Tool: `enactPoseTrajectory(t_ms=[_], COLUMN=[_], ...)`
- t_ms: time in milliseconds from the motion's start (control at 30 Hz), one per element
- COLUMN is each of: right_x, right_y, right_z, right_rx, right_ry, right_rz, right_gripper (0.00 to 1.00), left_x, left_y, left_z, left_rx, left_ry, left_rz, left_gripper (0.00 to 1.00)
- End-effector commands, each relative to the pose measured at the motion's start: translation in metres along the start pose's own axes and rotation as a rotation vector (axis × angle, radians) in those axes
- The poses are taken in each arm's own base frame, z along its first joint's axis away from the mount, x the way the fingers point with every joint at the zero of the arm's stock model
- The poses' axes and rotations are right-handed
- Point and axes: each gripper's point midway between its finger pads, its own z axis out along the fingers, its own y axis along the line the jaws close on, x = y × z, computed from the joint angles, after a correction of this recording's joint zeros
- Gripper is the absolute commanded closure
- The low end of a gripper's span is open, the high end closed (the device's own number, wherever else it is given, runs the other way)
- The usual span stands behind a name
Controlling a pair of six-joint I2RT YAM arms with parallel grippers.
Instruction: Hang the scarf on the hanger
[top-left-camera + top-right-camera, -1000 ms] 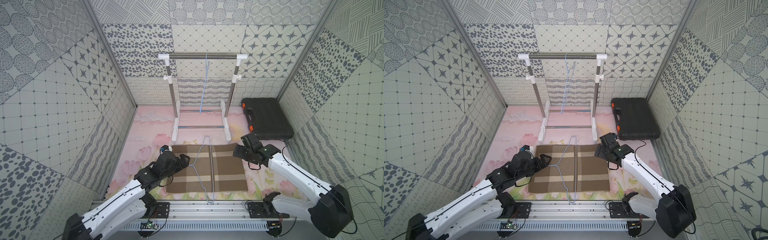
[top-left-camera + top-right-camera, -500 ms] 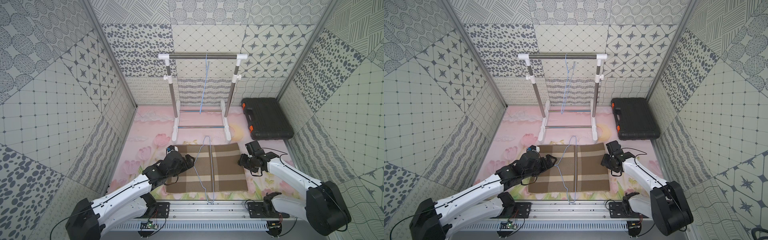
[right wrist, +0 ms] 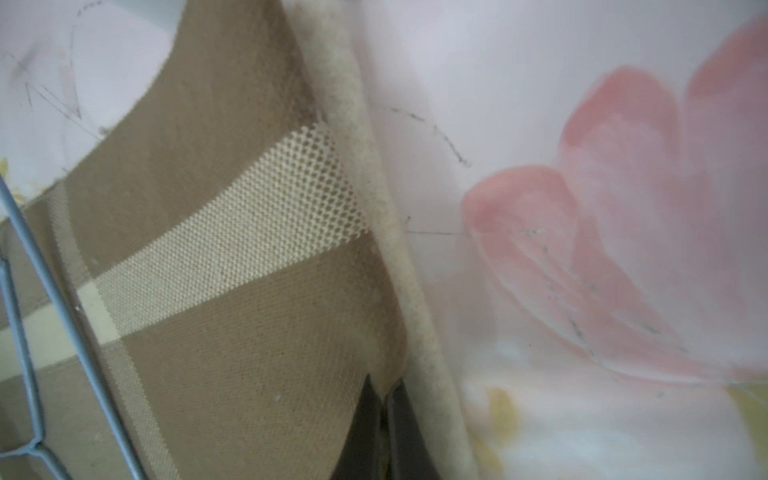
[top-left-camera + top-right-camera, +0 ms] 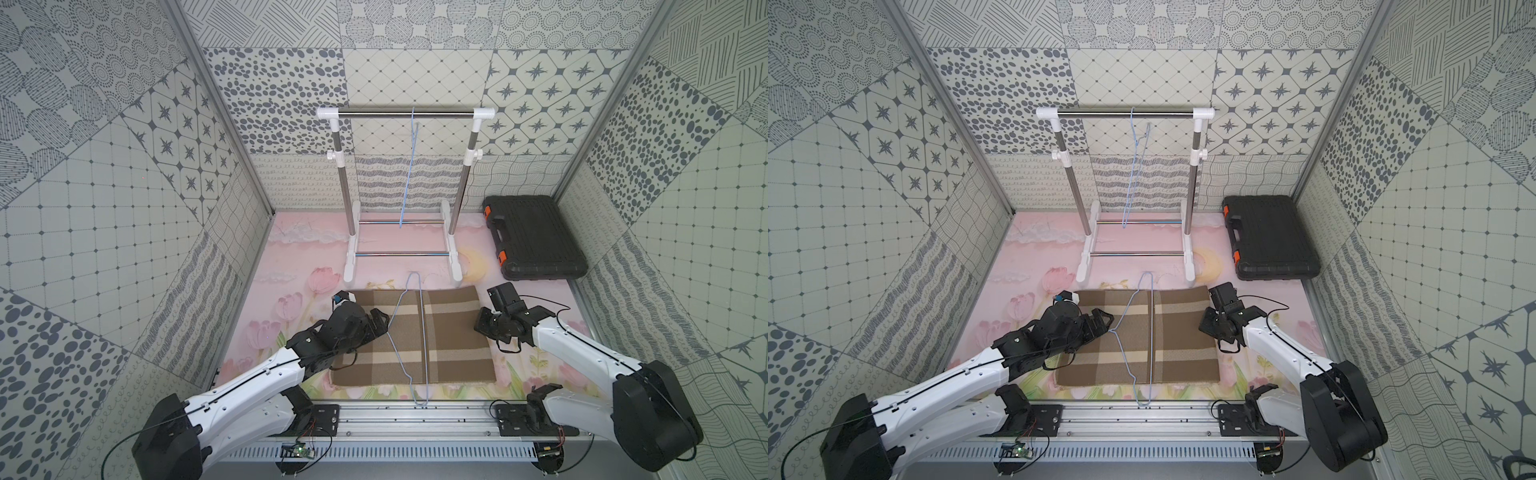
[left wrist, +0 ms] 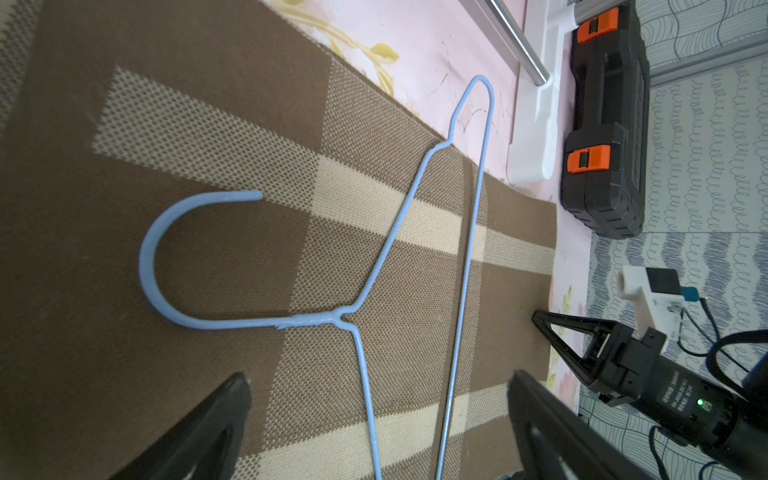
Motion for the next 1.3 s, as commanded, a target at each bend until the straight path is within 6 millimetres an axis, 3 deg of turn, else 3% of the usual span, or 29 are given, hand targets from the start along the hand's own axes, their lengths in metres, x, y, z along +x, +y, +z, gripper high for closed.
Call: enactPoseTrajectory(t_ms=[0, 300, 433, 700, 800, 967, 1133, 1267], right_x=[-0.009, 0.001, 0.007, 0.041, 0.06, 0.078, 0.089, 0.103], right_y=[0.013, 0.056, 0.091, 0.224, 0.249, 0.246, 0.212, 0.189], right_z=[-0.009, -0.039, -0.047, -0.052, -0.035, 0.01, 0.053, 0.075], right_rx=[0.009, 0.15, 0.108, -0.28, -0.325, -0.319, -0.219, -0.189], right_ry=[-0.04, -0.069, -0.062, 0.061, 0.117, 0.156, 0.169, 0.215], right_rz=[-0.046, -0.282, -0.343, -0.417, -0.435, -0.403, -0.394, -0.368], right_gripper=[1.0, 1.0, 1.0, 1.0, 1.0, 1.0, 1.0, 1.0], left_x=[-0.009, -0.012, -0.014, -0.025, -0.023, -0.006, 0.001, -0.001], left_y=[-0.008, -0.014, -0.016, -0.018, -0.015, -0.005, 0.012, 0.029], left_z=[-0.001, -0.006, -0.01, -0.035, -0.038, -0.024, -0.009, -0.003], left_rx=[0.018, 0.041, 0.052, 0.084, 0.086, 0.057, 0.012, -0.009], left_ry=[-0.038, -0.053, -0.064, -0.127, -0.12, -0.033, -0.031, -0.079], left_rz=[0.005, 0.02, 0.025, -0.008, -0.051, -0.194, -0.37, -0.532], left_gripper=[0.01, 0.01, 0.01, 0.02, 0.02, 0.05, 0.15, 0.29])
